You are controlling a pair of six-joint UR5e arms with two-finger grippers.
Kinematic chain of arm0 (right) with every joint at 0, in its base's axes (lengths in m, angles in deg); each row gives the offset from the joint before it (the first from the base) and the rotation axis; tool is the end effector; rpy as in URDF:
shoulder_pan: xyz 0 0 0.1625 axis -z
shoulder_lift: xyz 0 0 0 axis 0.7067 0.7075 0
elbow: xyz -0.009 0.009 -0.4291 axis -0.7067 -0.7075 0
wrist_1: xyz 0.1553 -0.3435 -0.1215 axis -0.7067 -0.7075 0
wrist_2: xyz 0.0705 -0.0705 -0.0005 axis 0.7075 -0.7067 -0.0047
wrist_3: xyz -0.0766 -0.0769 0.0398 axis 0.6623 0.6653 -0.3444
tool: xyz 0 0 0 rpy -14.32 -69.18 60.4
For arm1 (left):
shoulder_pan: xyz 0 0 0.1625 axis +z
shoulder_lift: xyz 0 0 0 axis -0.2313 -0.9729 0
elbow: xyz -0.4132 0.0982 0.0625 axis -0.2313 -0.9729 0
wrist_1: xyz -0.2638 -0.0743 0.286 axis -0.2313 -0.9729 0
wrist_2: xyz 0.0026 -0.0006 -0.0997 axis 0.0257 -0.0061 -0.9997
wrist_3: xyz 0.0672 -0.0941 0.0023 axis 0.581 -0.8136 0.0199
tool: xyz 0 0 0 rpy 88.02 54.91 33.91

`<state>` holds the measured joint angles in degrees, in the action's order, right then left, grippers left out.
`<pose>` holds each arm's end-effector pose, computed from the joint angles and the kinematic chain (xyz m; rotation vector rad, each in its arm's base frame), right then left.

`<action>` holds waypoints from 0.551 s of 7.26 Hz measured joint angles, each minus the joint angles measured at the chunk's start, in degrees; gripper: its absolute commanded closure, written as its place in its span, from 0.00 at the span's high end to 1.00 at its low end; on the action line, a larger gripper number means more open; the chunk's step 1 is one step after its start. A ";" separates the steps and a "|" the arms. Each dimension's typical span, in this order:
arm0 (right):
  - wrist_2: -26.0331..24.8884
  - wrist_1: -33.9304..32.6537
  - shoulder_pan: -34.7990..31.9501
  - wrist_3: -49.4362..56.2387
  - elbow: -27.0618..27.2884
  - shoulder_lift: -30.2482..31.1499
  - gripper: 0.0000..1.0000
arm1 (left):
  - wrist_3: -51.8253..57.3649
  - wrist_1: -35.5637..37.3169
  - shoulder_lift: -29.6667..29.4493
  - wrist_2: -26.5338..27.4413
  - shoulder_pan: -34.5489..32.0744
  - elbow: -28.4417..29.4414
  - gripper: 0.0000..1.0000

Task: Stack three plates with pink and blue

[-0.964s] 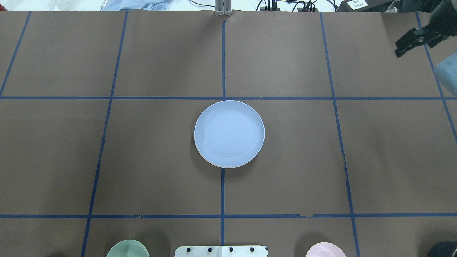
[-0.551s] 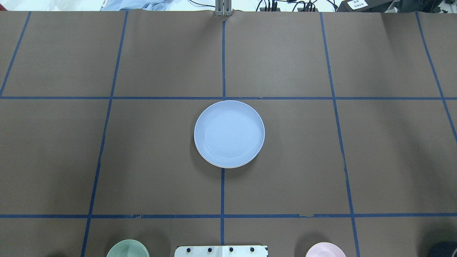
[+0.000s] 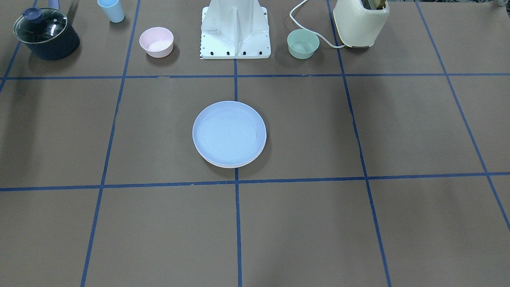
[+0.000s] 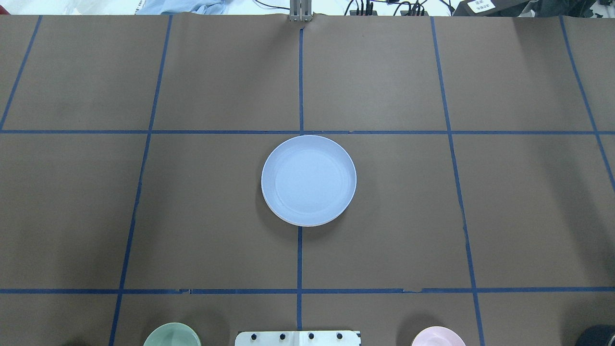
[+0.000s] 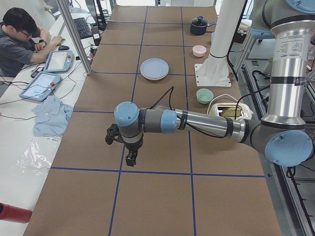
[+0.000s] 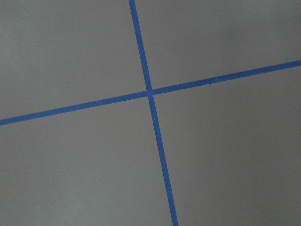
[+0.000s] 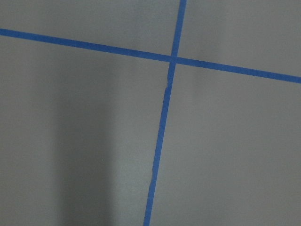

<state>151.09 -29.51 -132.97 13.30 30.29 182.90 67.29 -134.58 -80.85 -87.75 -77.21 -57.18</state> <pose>0.0425 -0.4323 0.6275 -0.0048 -0.7163 -0.1461 -0.0539 -0.4642 0.6167 0.1029 0.8094 0.1855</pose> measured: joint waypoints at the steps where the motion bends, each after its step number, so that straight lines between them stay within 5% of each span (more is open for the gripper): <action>1: -0.01 0.24 -0.47 -0.14 0.11 0.11 1.00 | -0.03 -0.96 0.13 -0.69 -0.15 0.39 1.00; 4: -0.16 4.74 -0.75 -0.62 -0.38 0.31 1.00 | 0.15 -2.03 0.32 -0.98 -0.30 0.16 1.00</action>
<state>150.92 -24.77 -133.71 12.69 29.91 183.21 67.43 -136.61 -80.53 -88.72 -77.51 -57.02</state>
